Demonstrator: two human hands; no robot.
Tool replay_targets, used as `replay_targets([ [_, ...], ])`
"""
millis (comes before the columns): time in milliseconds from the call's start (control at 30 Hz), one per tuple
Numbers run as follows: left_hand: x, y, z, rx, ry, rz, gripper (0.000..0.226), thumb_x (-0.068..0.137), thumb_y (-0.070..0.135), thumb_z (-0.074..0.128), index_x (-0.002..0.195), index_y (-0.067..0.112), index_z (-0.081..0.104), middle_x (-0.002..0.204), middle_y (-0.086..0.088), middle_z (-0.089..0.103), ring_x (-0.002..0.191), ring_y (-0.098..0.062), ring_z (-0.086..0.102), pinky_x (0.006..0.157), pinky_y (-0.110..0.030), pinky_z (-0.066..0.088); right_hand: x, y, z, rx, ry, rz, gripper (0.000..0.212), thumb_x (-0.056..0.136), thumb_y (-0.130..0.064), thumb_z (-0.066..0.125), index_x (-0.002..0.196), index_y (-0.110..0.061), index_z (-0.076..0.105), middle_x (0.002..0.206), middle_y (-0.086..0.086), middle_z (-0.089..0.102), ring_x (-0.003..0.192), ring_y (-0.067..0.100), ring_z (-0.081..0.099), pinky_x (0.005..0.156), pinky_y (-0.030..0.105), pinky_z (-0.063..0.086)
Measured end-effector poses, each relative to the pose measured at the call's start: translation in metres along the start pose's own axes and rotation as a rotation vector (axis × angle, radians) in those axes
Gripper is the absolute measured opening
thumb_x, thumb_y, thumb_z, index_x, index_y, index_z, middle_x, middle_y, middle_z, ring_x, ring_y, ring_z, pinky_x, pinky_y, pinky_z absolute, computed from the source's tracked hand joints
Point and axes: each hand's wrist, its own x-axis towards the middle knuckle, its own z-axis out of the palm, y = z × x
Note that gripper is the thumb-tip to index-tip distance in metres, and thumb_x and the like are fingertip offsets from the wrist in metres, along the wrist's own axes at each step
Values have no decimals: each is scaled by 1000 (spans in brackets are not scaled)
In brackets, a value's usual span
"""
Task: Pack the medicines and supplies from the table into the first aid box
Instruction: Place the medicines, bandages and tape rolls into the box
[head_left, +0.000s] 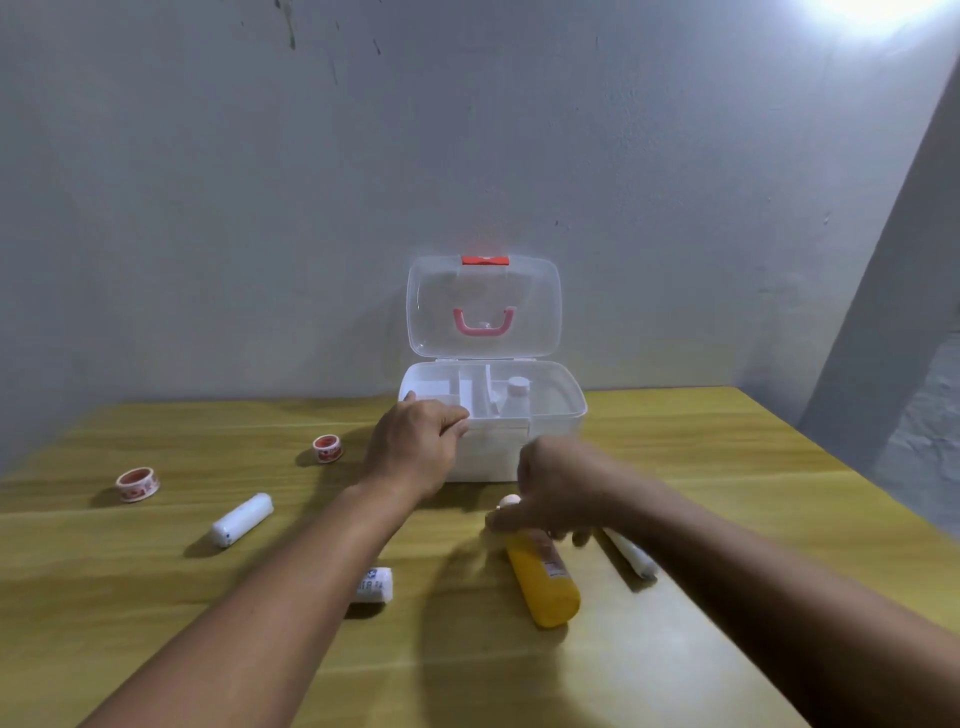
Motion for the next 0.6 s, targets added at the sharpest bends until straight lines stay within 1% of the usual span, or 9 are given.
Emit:
replay_targets([
  [33, 0, 0, 0, -14, 13, -1, 18, 88, 15, 61, 83, 3, 73, 84, -21, 73, 81, -39, 63, 116, -40, 29, -2, 0, 8, 20, -60, 13, 41, 74, -41, 75, 88, -3, 71, 72, 11, 75, 61, 25, 73, 57, 40, 62],
  [133, -1, 2, -1, -57, 37, -13, 16, 87, 16, 63, 96, 9, 76, 95, -16, 75, 89, -34, 67, 118, -38, 26, -8, 1, 7, 139, -52, 44, 43, 76, -24, 76, 110, -1, 62, 87, 14, 71, 69, 28, 73, 59, 40, 63],
  [200, 1, 2, 0, -59, 34, -18, 16, 87, 16, 64, 94, 9, 76, 95, -18, 75, 91, -37, 66, 117, -33, 23, -14, 6, -8, 284, -60, 40, 50, 75, -16, 78, 119, -9, 55, 88, 7, 61, 69, 28, 69, 60, 42, 62],
  [267, 2, 1, 0, -40, 33, -25, 17, 87, 18, 63, 88, 7, 75, 91, -21, 74, 90, -40, 64, 114, -26, 20, -19, 9, -33, 388, -22, 30, 58, 74, -12, 80, 123, -18, 50, 89, 3, 55, 69, 26, 67, 56, 40, 62],
  [333, 1, 1, 0, -31, 40, -20, 18, 87, 18, 62, 86, 5, 74, 89, -23, 72, 87, -41, 63, 112, -23, 18, -21, 12, -60, 478, 82, 8, 56, 74, -10, 79, 122, -17, 52, 98, 6, 53, 72, 28, 67, 51, 36, 61],
  [400, 1, 1, 1, -38, 56, -10, 16, 87, 17, 62, 88, 7, 75, 89, -21, 73, 86, -40, 64, 113, -25, 20, -20, 16, -89, 525, 227, -27, 42, 77, -9, 76, 115, -10, 59, 105, 9, 52, 74, 27, 66, 48, 30, 59],
  [433, 1, 0, 2, -39, 58, -5, 16, 87, 16, 62, 88, 7, 75, 90, -21, 74, 86, -39, 64, 113, -25, 20, -17, 17, -102, 530, 301, -42, 34, 80, -9, 73, 112, -8, 61, 105, 10, 53, 74, 26, 66, 48, 28, 59],
  [500, 2, -2, 3, -28, 54, 3, 18, 88, 17, 61, 86, 4, 74, 89, -23, 73, 86, -39, 64, 111, -23, 18, -6, 20, -120, 526, 450, -56, 25, 84, -9, 69, 108, -5, 64, 102, 11, 54, 71, 26, 66, 52, 31, 61],
  [600, 3, -5, 4, -20, 47, 9, 21, 89, 18, 60, 85, 2, 72, 88, -23, 72, 85, -40, 63, 113, -24, 17, 24, 20, -120, 417, 587, -45, 25, 85, -7, 68, 110, -2, 65, 102, 13, 54, 68, 31, 68, 62, 43, 62],
])
